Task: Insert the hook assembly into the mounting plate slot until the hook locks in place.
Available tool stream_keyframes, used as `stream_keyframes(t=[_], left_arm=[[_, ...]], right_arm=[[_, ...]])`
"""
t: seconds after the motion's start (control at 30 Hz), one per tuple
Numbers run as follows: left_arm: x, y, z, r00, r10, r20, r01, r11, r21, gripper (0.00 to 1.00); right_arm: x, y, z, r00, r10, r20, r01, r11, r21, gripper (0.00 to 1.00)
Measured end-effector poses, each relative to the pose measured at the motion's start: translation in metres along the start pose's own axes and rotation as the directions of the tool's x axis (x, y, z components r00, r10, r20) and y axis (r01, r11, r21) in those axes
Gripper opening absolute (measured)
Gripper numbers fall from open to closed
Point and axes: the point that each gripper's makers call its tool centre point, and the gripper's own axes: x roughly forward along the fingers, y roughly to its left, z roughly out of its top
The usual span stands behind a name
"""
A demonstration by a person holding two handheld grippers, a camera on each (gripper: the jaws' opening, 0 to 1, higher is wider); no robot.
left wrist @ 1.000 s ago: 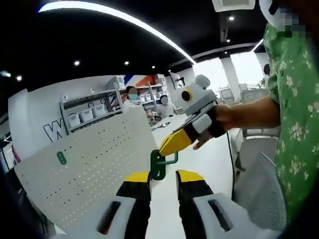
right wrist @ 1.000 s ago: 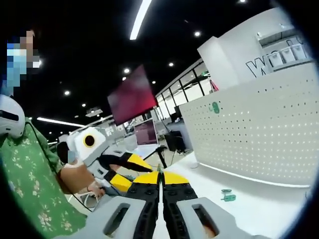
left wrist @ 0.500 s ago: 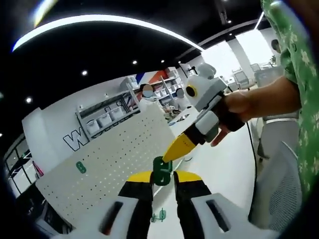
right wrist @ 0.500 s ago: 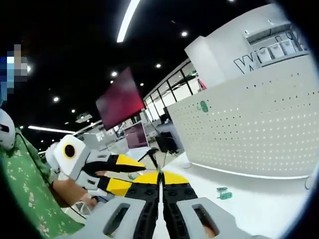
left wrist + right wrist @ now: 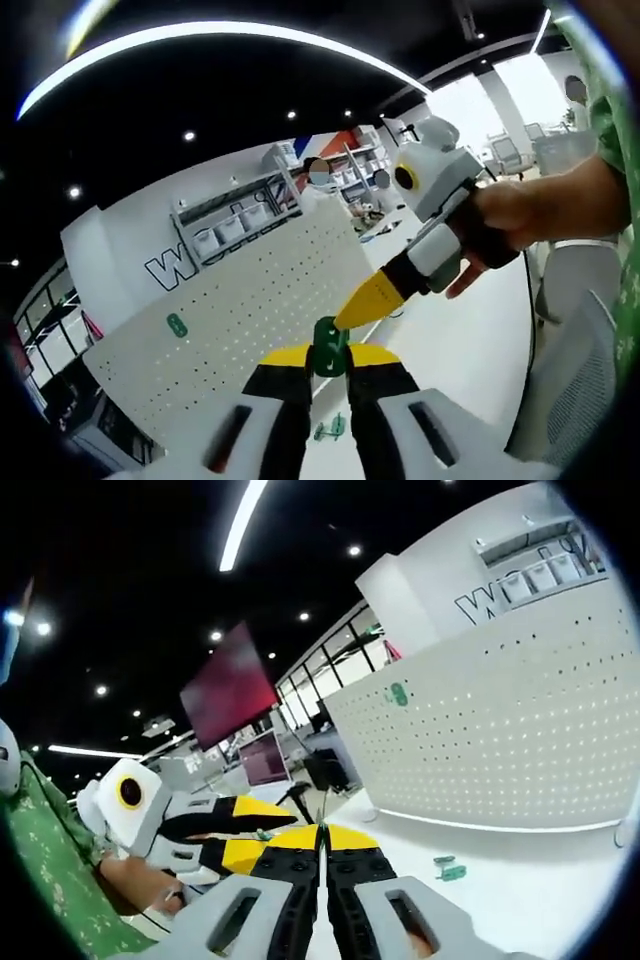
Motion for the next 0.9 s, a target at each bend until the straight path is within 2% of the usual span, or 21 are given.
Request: stream_keyframes(t=[0.53,0.9], left_arm=[[0.0087,-0.0003,-0.0048,1.0,0.002,-0.03,-0.002,1.0,-0.022,0.06],[0.0087,0.0012,-0.0049,1.0,0.002,-0.027,-0.003,0.999,-0.036,0.04]], right_arm=[[0.0028,0.0029,-0.0011,1.0,0.002,0.005,-0.003,1.0,0.006,0.0],[0.0022,0.0055,-0.0009,1.0,0.005,0.004,-0.005,1.0,-0.003,0.0]])
